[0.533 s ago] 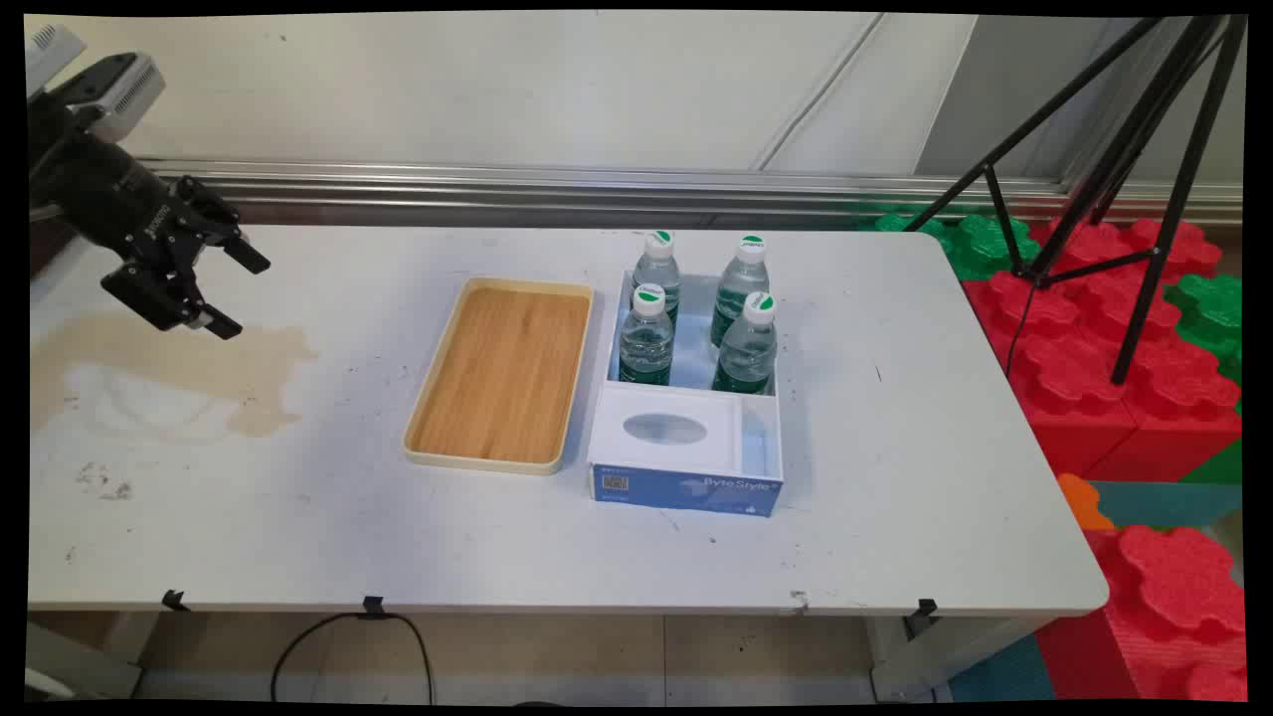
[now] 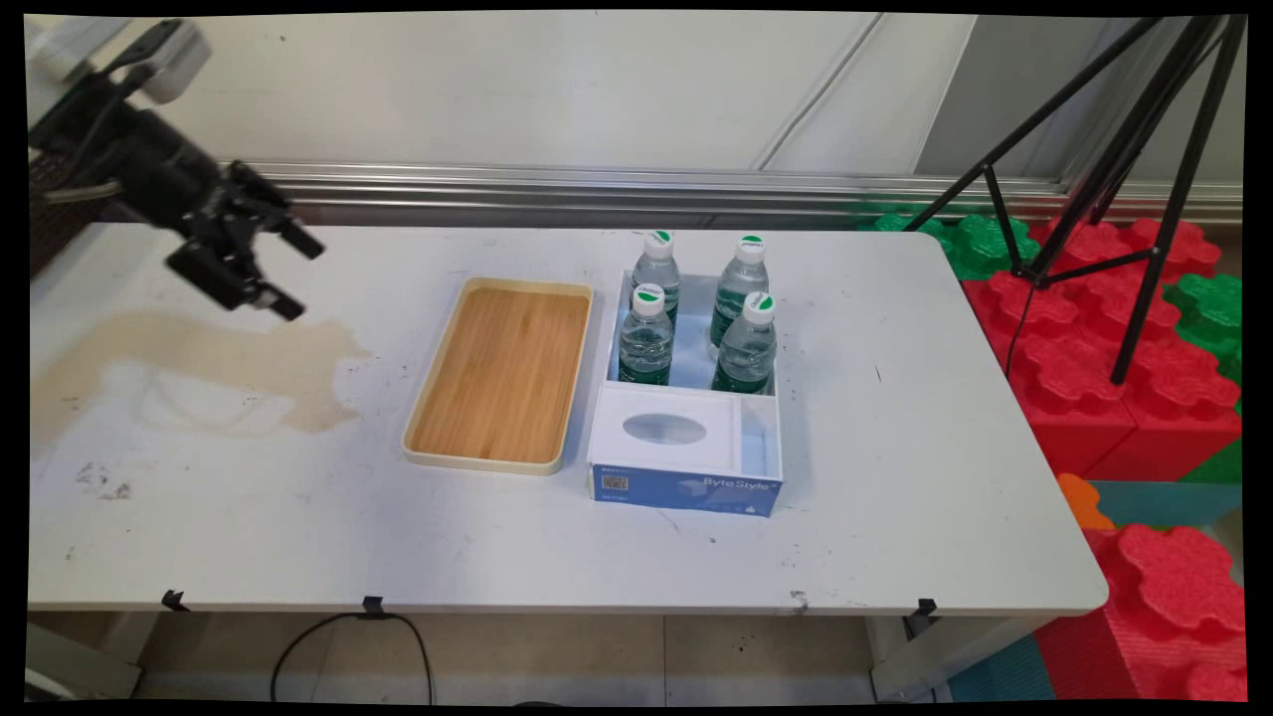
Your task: Pick up the green bottle from the white box
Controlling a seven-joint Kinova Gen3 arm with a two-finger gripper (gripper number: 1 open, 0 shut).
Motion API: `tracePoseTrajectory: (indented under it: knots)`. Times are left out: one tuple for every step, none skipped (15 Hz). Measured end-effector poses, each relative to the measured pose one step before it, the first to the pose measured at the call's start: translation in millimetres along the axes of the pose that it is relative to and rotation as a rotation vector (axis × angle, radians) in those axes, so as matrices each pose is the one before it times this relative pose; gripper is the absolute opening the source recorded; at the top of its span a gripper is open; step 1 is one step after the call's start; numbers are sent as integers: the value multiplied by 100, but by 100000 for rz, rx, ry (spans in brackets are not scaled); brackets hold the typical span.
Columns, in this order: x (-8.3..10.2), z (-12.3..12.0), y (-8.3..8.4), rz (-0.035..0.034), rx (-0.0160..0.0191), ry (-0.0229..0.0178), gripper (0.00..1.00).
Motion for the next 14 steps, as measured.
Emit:
tracePoseTrajectory:
  knots:
    - [1057, 536, -78, -138, -493, 1683, 100]
    - [1020, 606, -78, 1000, -409, 1552, 100]
    - [856, 510, -49, 1000, -405, 1526, 100]
    - [966, 640, -85, 926, -530, 1867, 100]
    - [888, 647, -147, 751, -389, 2149, 100]
    - [714, 600, -160, 552, -373, 1779, 100]
    - [475, 454, -130, 339, -292, 1162, 100]
    - [581, 630, -181, 283, -259, 1512, 100]
    - [380, 482, -129, 78, -213, 919, 100]
    - [452, 717, -179, -229, -222, 1314, 100]
    - [310, 507, -137, -159, -204, 856, 100]
    - [461, 748, -218, -200, -281, 1345, 100]
    - [477, 917, -287, -356, -264, 1673, 100]
    - [463, 1010, -346, -236, -272, 1919, 100]
